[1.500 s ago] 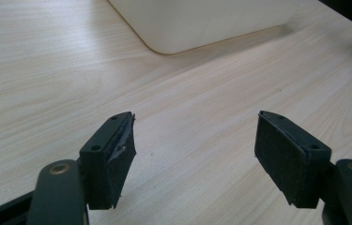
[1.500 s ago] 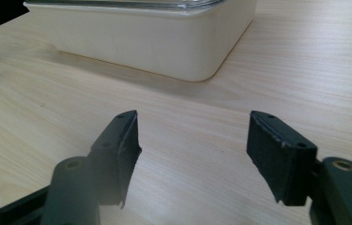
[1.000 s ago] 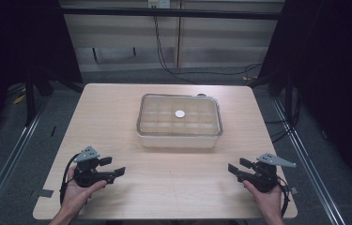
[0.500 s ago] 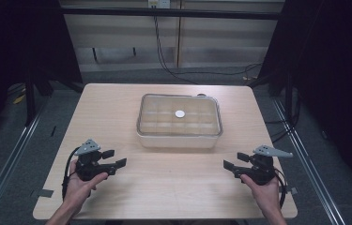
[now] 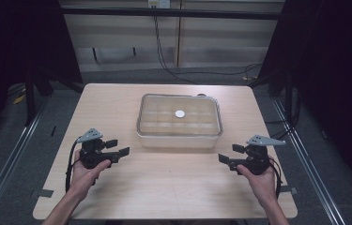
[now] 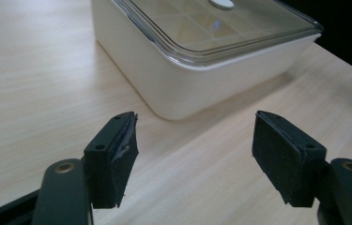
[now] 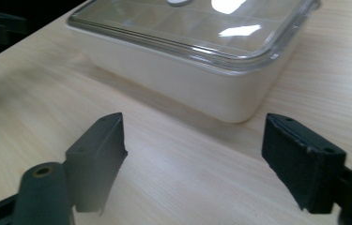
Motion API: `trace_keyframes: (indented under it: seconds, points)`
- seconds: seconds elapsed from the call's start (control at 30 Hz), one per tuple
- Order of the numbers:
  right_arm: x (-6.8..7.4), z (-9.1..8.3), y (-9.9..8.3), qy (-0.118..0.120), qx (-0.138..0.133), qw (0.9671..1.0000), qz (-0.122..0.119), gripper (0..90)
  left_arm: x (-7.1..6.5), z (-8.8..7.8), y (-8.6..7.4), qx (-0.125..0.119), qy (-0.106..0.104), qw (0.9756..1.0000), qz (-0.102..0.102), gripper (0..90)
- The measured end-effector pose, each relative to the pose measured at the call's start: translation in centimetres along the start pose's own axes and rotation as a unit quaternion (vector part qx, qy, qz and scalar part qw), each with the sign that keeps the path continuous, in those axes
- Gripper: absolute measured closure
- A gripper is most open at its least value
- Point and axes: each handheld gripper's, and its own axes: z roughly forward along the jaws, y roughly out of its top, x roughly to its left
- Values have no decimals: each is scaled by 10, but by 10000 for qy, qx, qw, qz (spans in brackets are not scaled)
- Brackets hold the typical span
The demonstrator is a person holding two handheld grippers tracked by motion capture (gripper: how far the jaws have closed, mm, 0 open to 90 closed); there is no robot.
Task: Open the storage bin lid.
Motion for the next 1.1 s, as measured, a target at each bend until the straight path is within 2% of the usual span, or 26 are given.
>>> trace_keyframes:
  seconds: [0.03,0.1,0.17,0.2,0.23,0.3,0.33,0.4,0.43,0.53,0.57,0.6,0.73,0.77,0.8,0.87,0.93,1.03,1.1]
  points:
    - [-2,1,1,39,13,10000,37,232,0,2,0,48,81,10000,25,321]
    - [-5,2,3,59,48,10000,41,224,2,5,5,197,25,9998,76,290]
    - [-10,4,5,56,18,9999,118,223,1,4,9,144,126,9996,214,272]
    - [-13,5,6,48,66,9999,131,213,2,4,11,67,125,9995,276,271]
    - [-14,6,8,9,93,9999,109,208,3,5,13,134,77,9995,286,267]
    - [-15,8,12,34,112,9999,88,208,5,7,17,250,67,9994,244,262]
    - [-16,9,14,29,111,9999,88,207,7,9,18,249,59,9993,287,256]
    - [-18,11,20,8,109,9999,99,192,9,10,19,220,61,9994,250,254]
    - [-19,12,23,58,106,9998,168,179,12,15,23,347,83,9990,284,245]
    - [-21,16,33,182,39,9997,128,166,13,20,30,349,47,9989,316,227]
    - [-22,17,36,178,24,9998,102,168,13,20,30,349,47,9989,316,226]
    - [-25,18,39,100,0,9999,88,171,13,24,37,370,10,9987,350,219]
    - [-34,23,49,-7,0,9999,173,177,13,29,46,349,-3,9986,388,210]
    - [-36,24,51,-3,3,9999,160,180,14,31,50,420,22,9982,429,210]
    - [-37,26,54,22,56,9998,208,185,14,32,52,435,25,9982,423,205]
    - [-39,28,59,3,99,9999,123,186,18,33,57,418,69,9984,379,210]
    - [-41,31,62,62,104,9998,184,192,23,34,62,369,-1,9991,231,220]
    - [-44,35,65,27,129,9997,215,216,24,35,66,351,-34,9990,284,265]
    - [-45,37,66,-27,173,9996,214,202,20,35,70,363,-36,9988,319,260]
